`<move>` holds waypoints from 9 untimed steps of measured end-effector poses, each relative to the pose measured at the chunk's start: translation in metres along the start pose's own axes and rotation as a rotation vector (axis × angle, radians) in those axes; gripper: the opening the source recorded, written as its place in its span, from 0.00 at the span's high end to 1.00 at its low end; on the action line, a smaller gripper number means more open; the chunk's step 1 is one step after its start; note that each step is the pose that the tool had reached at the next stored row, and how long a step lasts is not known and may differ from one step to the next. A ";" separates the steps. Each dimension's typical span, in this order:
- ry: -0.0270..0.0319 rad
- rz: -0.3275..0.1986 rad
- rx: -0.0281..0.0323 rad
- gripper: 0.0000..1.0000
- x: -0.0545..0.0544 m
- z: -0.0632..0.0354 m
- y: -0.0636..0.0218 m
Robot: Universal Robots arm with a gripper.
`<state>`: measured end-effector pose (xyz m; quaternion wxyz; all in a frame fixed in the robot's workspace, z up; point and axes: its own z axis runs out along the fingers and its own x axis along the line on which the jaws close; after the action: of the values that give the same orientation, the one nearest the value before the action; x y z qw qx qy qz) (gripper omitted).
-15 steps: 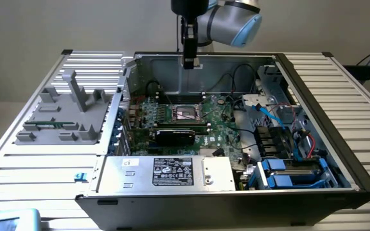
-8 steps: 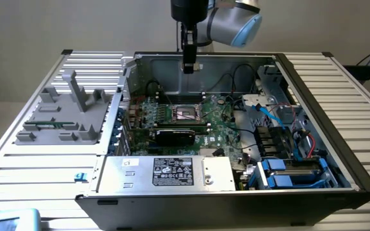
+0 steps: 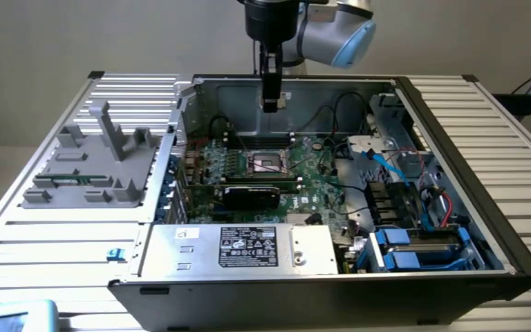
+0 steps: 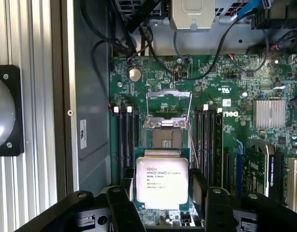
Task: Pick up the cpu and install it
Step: 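Place the cpu into insertion slot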
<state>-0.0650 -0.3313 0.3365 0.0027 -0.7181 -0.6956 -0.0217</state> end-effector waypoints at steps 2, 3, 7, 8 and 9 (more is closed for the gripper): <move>-0.0001 0.002 -0.0001 0.45 -0.002 0.0024 0.0000; -0.0001 0.004 -0.0002 0.45 -0.003 0.0037 0.0000; -0.0003 0.010 -0.0005 0.45 -0.005 0.0101 -0.0001; -0.0003 0.012 -0.0006 0.45 -0.006 0.0119 -0.0002; -0.0003 0.014 -0.0008 0.45 -0.006 0.0136 -0.0002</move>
<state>-0.0650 -0.3370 0.3227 0.0024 -0.7230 -0.6905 -0.0219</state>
